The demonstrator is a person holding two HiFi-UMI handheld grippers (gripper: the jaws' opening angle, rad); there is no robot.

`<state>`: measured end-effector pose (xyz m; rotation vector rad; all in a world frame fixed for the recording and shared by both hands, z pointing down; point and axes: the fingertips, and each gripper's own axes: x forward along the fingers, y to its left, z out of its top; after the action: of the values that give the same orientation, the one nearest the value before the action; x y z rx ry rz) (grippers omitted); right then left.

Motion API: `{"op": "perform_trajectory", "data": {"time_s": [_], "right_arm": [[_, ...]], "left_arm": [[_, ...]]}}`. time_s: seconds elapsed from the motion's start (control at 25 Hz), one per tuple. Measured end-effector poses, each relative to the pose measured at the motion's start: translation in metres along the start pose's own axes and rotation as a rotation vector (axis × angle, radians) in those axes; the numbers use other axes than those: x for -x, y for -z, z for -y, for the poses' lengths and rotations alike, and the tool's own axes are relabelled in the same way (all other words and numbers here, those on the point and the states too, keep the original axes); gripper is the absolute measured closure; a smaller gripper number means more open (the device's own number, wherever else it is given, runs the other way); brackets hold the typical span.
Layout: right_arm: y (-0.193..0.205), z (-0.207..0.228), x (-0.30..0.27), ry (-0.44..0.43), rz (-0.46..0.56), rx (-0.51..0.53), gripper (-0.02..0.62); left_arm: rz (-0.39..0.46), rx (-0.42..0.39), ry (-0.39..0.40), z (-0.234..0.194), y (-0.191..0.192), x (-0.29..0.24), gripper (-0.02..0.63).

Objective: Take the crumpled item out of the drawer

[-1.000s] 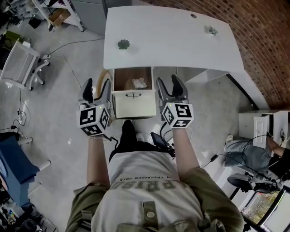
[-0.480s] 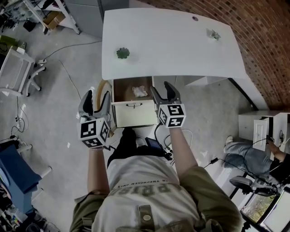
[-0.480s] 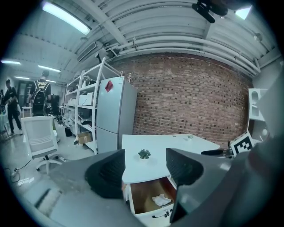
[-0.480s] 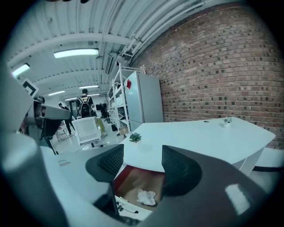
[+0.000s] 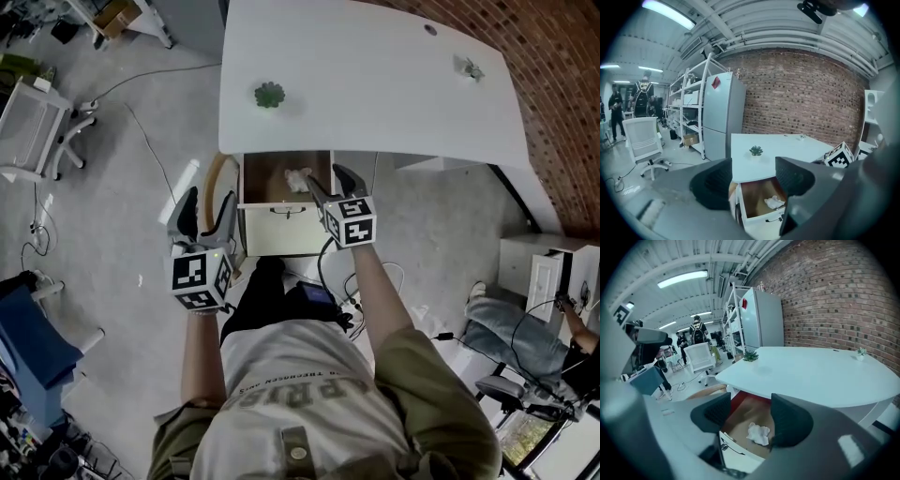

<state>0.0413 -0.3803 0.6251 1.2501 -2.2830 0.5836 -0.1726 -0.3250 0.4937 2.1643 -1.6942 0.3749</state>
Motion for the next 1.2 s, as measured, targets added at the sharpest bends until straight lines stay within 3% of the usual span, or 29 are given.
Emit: {"op": "perform_trajectory", "data": {"time_s": [0.64,1.0,1.2], "right_arm": [[0.09,-0.004,-0.096,-0.147,-0.303,0.147,0.321],[0.125,-0.009,-0.127,-0.26,-0.446,0.273,0.322],[0.141,-0.007,-0.139,-0.279,-0.506,0.317,0.322]], "left_arm": [[-0.008,-0.029,0.036,0.005,0.037,-0.025,0.304],[0.004,-0.041,0.041,0.003,0.055,-0.036,0.304],[0.006,-0.044,0.031,-0.002,0.061,-0.039,0.304]]}}
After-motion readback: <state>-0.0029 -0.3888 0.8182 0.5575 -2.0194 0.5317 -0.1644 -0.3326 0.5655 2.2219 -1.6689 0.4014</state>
